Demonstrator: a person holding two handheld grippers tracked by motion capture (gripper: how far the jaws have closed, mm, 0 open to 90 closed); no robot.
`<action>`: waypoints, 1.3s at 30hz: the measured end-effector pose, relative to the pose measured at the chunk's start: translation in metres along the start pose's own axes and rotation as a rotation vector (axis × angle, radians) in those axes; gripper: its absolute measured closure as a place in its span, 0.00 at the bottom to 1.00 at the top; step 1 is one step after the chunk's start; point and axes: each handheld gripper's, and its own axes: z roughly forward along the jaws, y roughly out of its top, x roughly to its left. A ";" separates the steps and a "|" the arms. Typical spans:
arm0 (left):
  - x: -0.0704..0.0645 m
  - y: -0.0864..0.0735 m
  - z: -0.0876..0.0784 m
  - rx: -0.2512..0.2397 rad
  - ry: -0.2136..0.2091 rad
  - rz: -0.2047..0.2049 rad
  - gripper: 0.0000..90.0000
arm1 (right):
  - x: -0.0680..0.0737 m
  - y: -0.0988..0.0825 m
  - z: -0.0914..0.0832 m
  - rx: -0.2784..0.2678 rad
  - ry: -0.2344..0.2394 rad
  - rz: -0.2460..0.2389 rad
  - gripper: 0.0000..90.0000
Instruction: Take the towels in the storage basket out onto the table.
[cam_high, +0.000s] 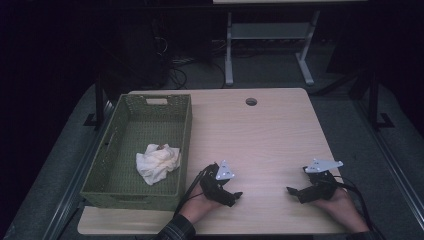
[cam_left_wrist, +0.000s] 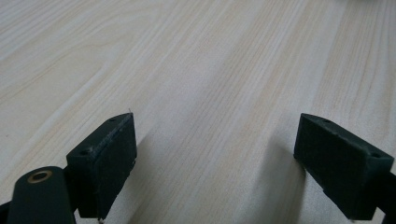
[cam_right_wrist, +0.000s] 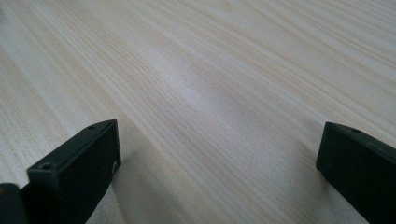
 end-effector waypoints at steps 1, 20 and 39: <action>0.000 0.000 0.000 0.000 0.000 0.000 0.14 | 0.000 0.000 0.000 0.000 0.000 0.000 0.00; 0.001 0.003 -0.004 0.029 -0.004 -0.023 0.14 | 0.000 0.000 0.000 -0.003 0.002 -0.003 0.00; 0.001 0.008 -0.015 0.017 0.021 -0.033 0.14 | 0.000 0.000 0.000 -0.003 0.004 -0.005 0.00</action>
